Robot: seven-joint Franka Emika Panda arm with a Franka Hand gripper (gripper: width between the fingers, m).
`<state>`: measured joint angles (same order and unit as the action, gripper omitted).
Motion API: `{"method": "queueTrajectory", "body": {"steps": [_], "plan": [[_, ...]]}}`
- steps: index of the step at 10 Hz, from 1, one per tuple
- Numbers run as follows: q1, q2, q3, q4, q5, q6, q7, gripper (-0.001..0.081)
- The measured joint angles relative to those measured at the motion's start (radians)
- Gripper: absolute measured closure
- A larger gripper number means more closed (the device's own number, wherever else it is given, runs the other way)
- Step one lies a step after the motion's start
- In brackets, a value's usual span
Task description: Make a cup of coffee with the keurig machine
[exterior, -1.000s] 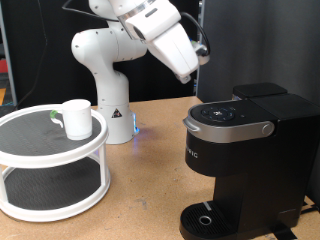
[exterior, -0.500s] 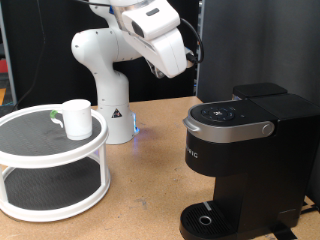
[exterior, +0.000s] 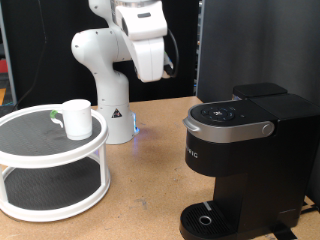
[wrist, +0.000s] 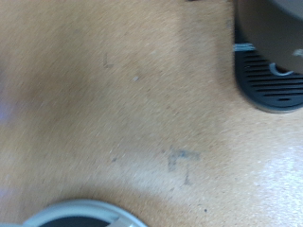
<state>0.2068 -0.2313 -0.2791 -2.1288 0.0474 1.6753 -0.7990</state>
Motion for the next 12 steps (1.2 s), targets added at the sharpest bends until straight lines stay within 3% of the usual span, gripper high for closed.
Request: {"method": "queueTrajectory", "body": {"steps": [3,5,7,9,12], "plan": [[-0.008,-0.027,0.003,-0.035,0.003,0.058,0.069,0.0799],[-0.014,-0.054,0.011,-0.122,0.013,0.259,0.263,0.0799],[-0.021,-0.102,-0.003,-0.199,0.096,0.368,0.328,0.0799],[-0.022,-0.155,-0.051,-0.236,0.187,0.346,0.276,0.0799],[-0.024,-0.207,-0.091,-0.253,0.199,0.286,0.230,0.0799]]}}
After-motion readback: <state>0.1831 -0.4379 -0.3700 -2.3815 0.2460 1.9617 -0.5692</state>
